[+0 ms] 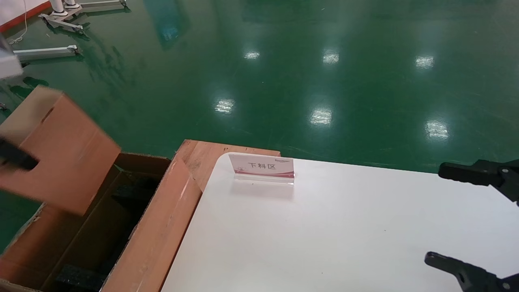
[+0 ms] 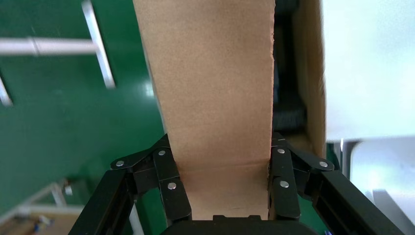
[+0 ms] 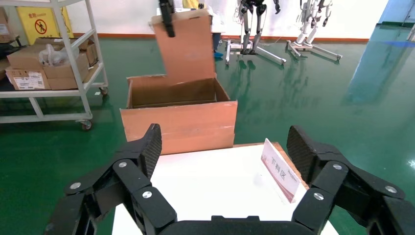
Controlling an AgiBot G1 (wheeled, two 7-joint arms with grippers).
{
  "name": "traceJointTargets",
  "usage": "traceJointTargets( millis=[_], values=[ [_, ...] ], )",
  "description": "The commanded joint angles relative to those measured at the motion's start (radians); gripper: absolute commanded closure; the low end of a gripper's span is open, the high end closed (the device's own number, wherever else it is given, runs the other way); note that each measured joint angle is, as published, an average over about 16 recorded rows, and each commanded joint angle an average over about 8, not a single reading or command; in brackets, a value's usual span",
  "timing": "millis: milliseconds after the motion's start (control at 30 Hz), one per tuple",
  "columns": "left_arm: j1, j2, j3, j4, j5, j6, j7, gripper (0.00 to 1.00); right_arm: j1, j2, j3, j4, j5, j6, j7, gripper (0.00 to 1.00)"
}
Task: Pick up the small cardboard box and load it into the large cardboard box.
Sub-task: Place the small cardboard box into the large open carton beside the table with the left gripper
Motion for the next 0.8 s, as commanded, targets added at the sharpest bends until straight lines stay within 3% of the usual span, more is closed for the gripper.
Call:
traceJointTargets(
  millis=[33,333,800],
  values=[
    [-0.007,0.013,0.075,0.02,-0.033,-0.001,0.016,1.0,0.0,0.0,0.0,0.0,0.0,0.0,0.0,0.0],
    [-0.01,0.025,0.236,0.119,-0.136,-0.017,0.108,1.0,0.0,0.0,-0.001,0.0,0.0,0.0,0.0,0.0],
    [0.063,-0.02,0.304,0.192,-0.203,-0.06,0.194,1.0,0.0,0.001,-0.001,0.0,0.001,0.001,-0.001,0.0]
  ],
)
